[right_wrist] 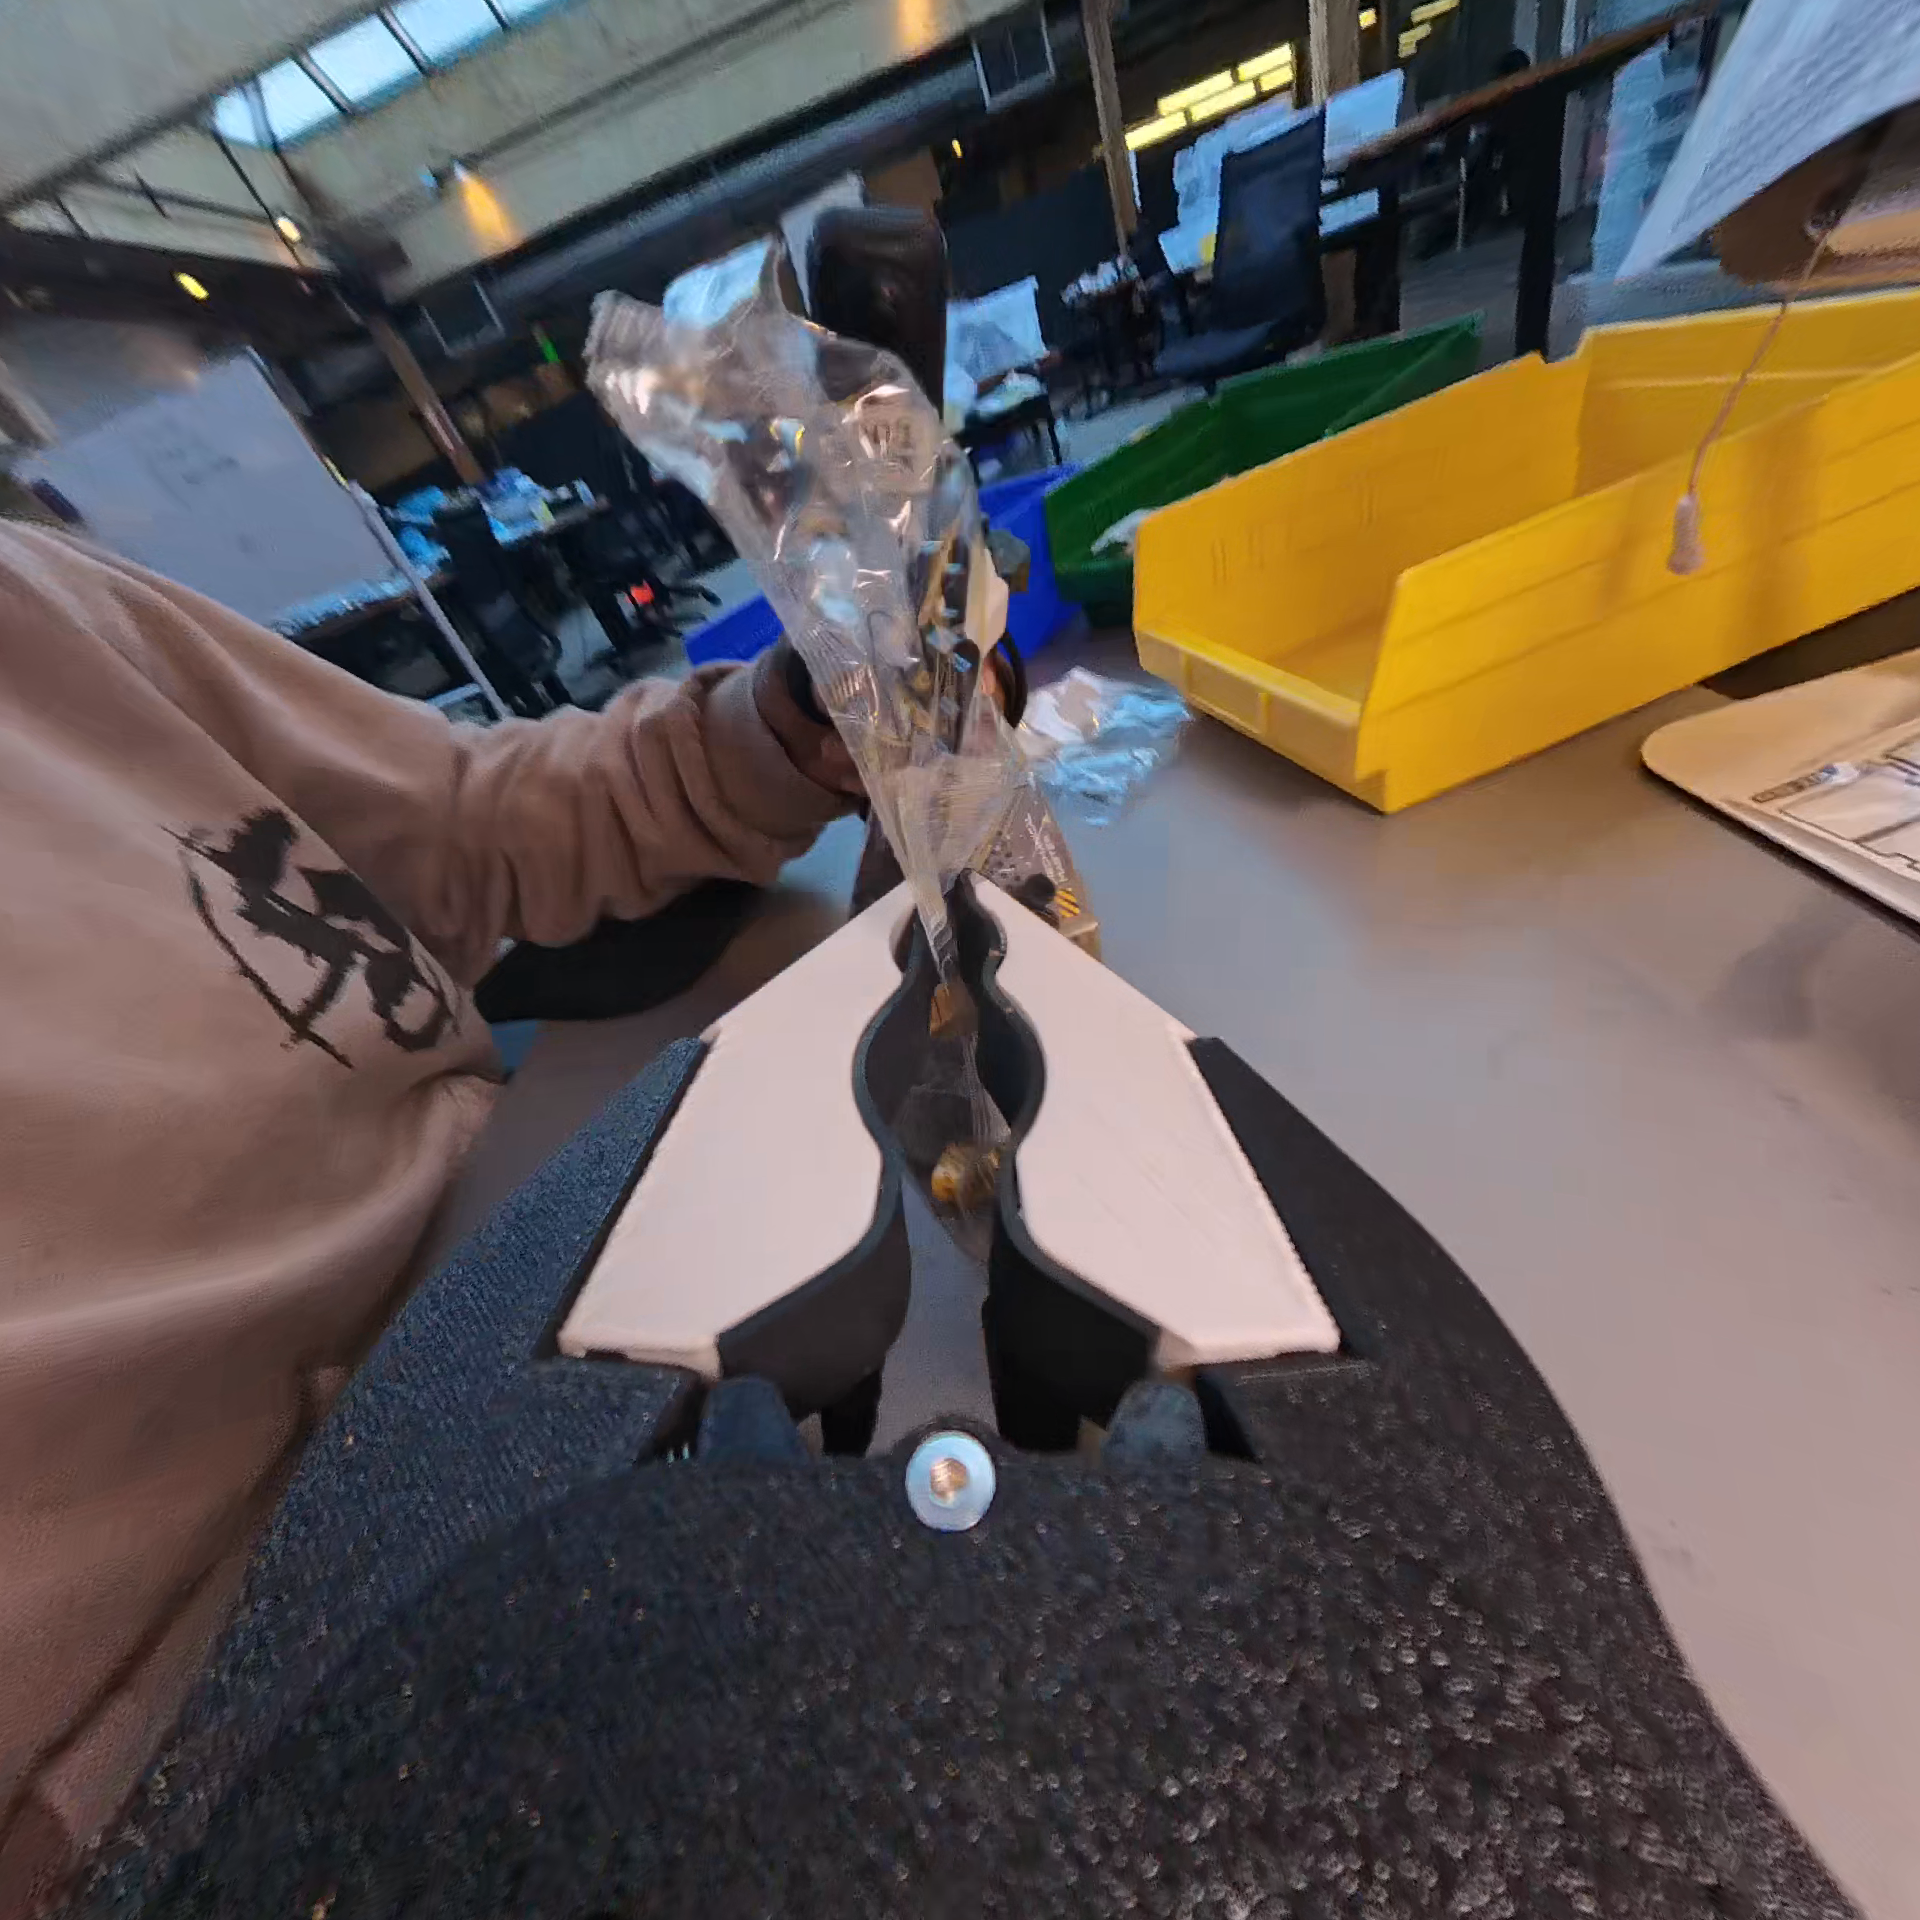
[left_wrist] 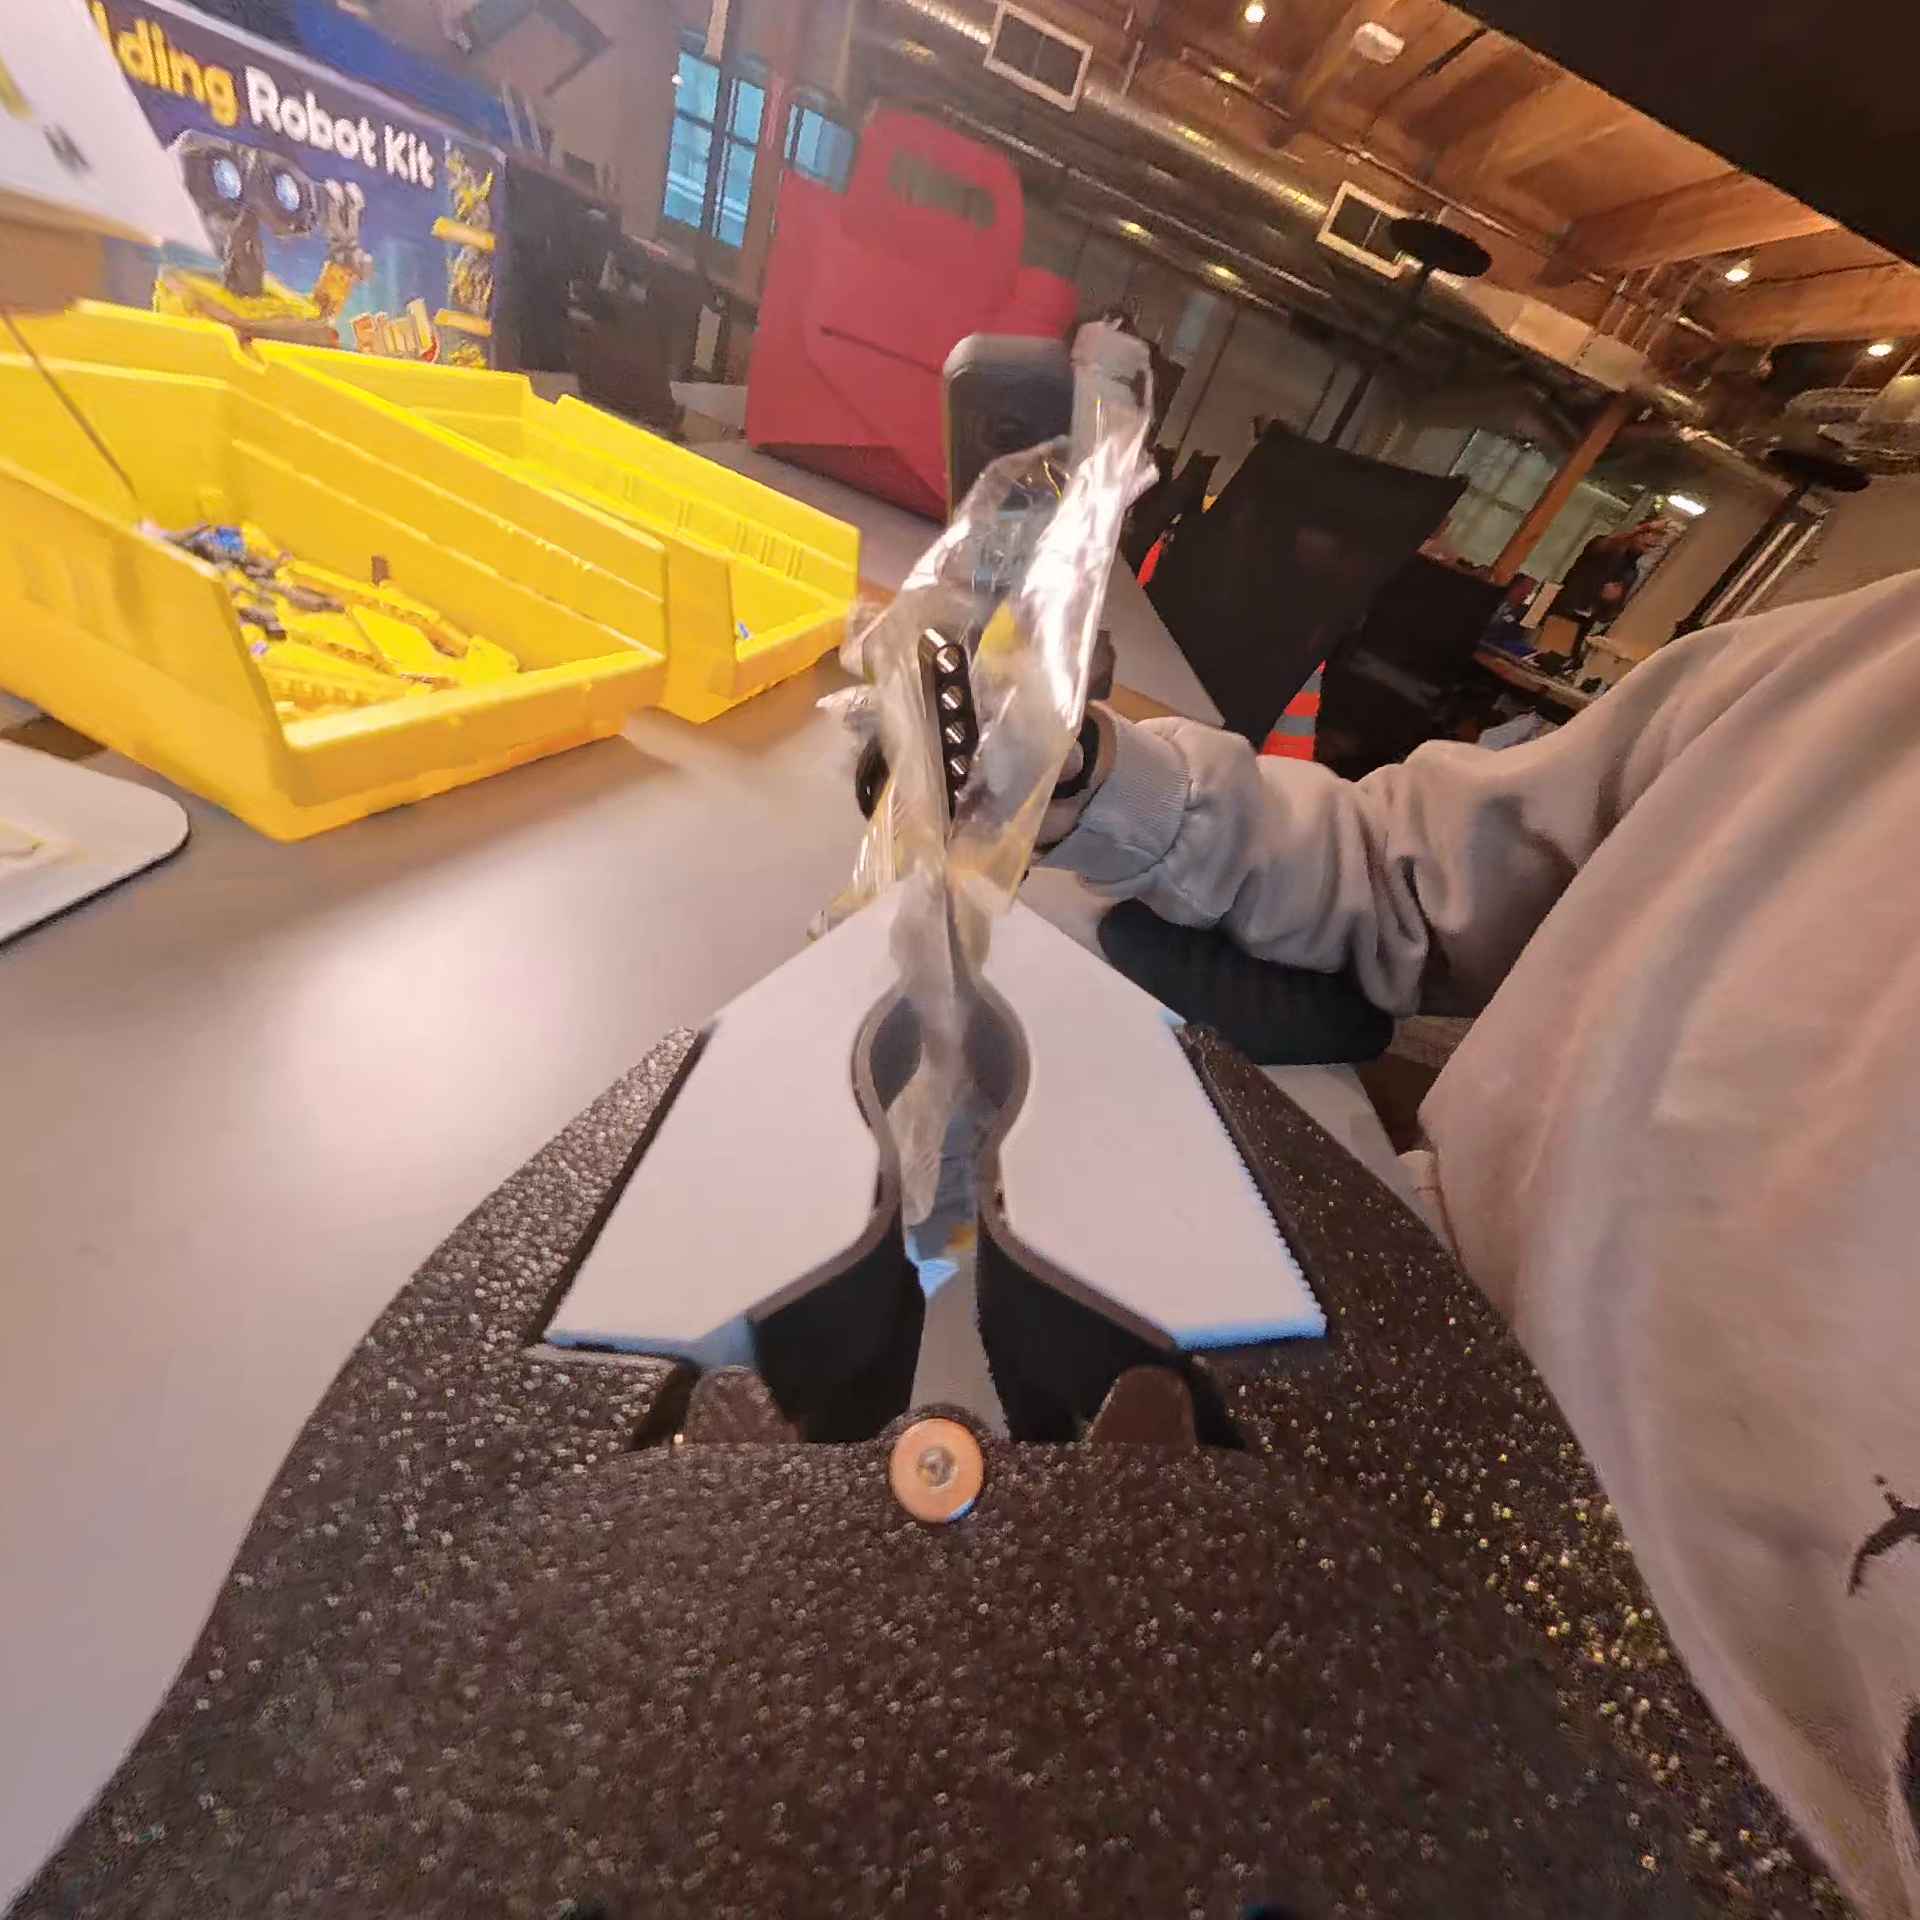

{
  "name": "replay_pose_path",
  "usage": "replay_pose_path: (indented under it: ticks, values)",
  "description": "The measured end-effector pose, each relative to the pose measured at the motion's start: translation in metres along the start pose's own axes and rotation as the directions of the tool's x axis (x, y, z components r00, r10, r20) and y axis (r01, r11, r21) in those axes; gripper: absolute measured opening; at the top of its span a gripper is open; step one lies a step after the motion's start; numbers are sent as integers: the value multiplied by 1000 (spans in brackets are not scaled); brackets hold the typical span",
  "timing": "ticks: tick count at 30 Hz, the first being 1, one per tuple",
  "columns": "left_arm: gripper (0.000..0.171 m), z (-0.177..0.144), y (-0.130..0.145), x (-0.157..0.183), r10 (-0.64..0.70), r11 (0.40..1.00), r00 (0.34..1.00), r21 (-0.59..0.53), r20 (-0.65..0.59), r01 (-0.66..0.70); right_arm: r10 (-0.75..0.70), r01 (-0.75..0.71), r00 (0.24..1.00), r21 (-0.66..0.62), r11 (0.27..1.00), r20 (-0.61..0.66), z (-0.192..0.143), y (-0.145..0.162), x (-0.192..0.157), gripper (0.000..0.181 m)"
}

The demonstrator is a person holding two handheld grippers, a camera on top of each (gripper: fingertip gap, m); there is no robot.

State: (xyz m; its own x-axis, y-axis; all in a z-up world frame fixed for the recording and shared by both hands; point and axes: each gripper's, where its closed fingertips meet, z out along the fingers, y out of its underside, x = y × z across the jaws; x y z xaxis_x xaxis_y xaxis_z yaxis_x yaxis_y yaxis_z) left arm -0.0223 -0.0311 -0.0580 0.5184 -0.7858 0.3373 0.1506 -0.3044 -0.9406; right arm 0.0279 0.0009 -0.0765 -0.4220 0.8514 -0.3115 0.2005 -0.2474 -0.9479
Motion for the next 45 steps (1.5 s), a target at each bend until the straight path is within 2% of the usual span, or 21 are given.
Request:
replay_pose_path:
  ticks: [2, 4, 6, 7, 9, 10, 11, 12, 16, 17, 19, 21, 22, 23, 26, 30, 31, 33, 35, 41, 45]
  values:
    - [0, 2, -13, 9, 44, 999, 999, 8, 14, -45, 18, -19, 999, 36, 999, 26, -3, -12, -9, 1]
    - [1, 2, -12, 6, 84, 996, 995, 10, 58, -84, 11, -11, 1000, -11, 1000, 16, -4, -5, -9, 5]
    - [37, 2, 3, -5, 51, 999, 996, 13, 79, -53, 47, -46, 999, -85, 995, 7, -3, 16, -1, 24]
    - [43, 3, 15, -7, 12, 1000, 998, -5, 57, -12, 63, -62, 998, -89, 994, 10, -2, 23, 2, 30]
    - [31, 9, 33, -3, -25, 999, 1000, -46, 6, 26, 72, -70, 997, -69, 995, 36, 0, 22, 0, 36]
    - [20, 11, 37, -2, 4, 998, 1000, -61, 11, -4, 45, -43, 999, -74, 996, 23, 1, 21, 0, 28]
    - [2, 13, 37, -1, 43, 996, 999, -74, 21, -42, -10, 9, 1000, -90, 996, -2, 0, 21, 1, 5]
    - [0, 13, 35, -1, 69, 994, 997, -85, 36, -66, -59, 57, 998, -96, 994, -20, -1, 19, 1, 0]
    - [0, 8, 13, 13, 96, 994, 995, -58, 30, -94, -64, 64, 998, -15, 998, 5, -8, -6, -12, 0]
    - [0, 7, 14, 13, 114, 991, 992, -80, 47, -110, -60, 60, 998, -22, 998, 12, -10, -7, -15, 0]
    - [0, 8, 33, 4, 149, 976, 983, -174, 103, -129, -86, 83, 996, -123, 989, -21, -8, 10, -9, 5]
    - [0, 7, 42, -4, 101, 982, 987, -171, 122, -80, -123, 113, 990, -149, 982, -61, -7, 19, -1, 20]
    - [0, 5, 38, -3, 80, 987, 990, -147, 117, -62, -96, 91, 995, -121, 988, -38, -6, 15, -5, 19]
    - [0, 2, 33, -1, 85, 988, 990, -140, 113, -69, -87, 84, 996, -111, 990, -23, -7, 11, -8, 0]
    - [0, -4, 16, 14, 154, 979, 983, -149, 104, -138, -167, 163, 986, -102, 981, -25, -8, -1, -19, 0]
    - [0, -20, -11, 39, 226, 969, 967, -129, 119, -211, -189, 189, 982, -5, 982, -20, -15, -29, -35, 1]
    - [0, -32, -21, 44, 232, 970, 963, -108, 141, -218, -199, 200, 980, 34, 979, -29, -23, -37, -36, 2]
    - [0, -64, -45, 50, 225, 974, 950, -52, 216, -219, -203, 209, 977, 102, 973, -62, -43, -53, -38, 23]
    - [0, -108, -66, 54, 218, 975, 920, -29, 326, -221, -212, 223, 973, 125, 967, -93, -60, -55, -42, 25]
    - [0, -282, -113, 58, 138, 981, 710, 5, 691, -195, -186, 189, 974, 14, 982, -130, -68, -1, -42, 24]
    - [0, -383, -107, 44, -6, 989, 620, 95, 785, -111, -170, 166, 980, -38, 985, -105, -60, 18, -40, 24]
